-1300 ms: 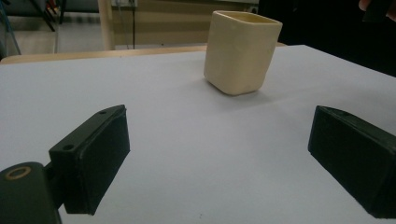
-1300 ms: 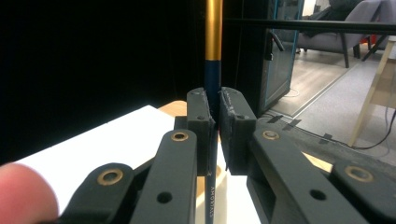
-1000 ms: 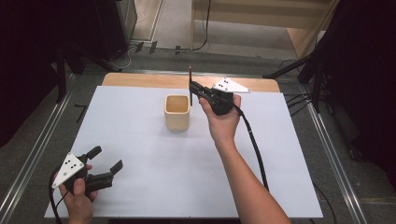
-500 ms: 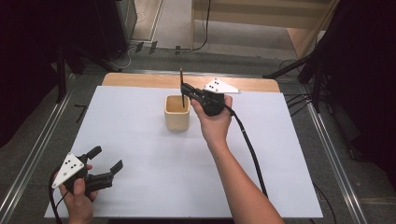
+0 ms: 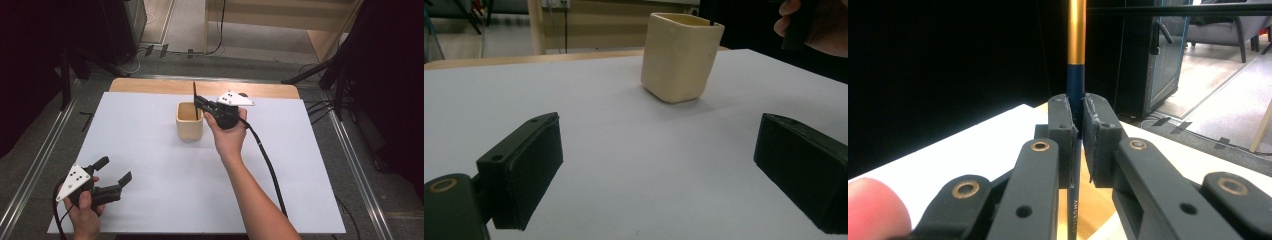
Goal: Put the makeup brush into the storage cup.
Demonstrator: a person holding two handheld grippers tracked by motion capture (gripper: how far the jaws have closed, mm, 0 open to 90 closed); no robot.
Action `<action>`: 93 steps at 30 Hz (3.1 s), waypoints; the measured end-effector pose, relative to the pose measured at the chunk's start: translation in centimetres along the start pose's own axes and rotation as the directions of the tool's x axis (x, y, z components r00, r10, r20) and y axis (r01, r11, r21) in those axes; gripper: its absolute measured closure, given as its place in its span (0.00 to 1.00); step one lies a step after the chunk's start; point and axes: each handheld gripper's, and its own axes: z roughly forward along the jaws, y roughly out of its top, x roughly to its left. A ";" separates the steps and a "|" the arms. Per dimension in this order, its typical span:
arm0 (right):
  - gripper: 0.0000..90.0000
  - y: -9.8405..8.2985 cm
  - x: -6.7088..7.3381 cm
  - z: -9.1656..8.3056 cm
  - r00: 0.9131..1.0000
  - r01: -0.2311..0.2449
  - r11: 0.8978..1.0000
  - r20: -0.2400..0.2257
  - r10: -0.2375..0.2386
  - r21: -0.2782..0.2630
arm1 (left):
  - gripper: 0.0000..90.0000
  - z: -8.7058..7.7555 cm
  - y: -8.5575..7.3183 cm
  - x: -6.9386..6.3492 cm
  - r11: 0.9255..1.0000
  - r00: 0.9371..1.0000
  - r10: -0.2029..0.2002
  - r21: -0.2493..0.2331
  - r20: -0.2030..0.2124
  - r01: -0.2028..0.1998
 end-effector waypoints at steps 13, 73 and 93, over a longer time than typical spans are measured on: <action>0.94 -2.3 0.1 0.5 1.000 0.004 0.998 0.010 -0.005 0.056 | 0.07 0.1 0.0 0.0 1.000 1.000 0.002 0.002 0.002 -0.002; 0.00 -8.0 -1.8 -12.9 0.979 -0.049 0.994 0.203 0.030 0.092 | 0.07 0.1 0.0 -0.4 1.000 1.000 0.020 -0.010 0.016 -0.020; 0.00 -10.7 -2.8 -16.9 0.962 -0.080 0.992 0.269 0.052 0.093 | 0.07 0.3 -0.1 -0.6 1.000 0.999 0.026 0.001 0.019 -0.026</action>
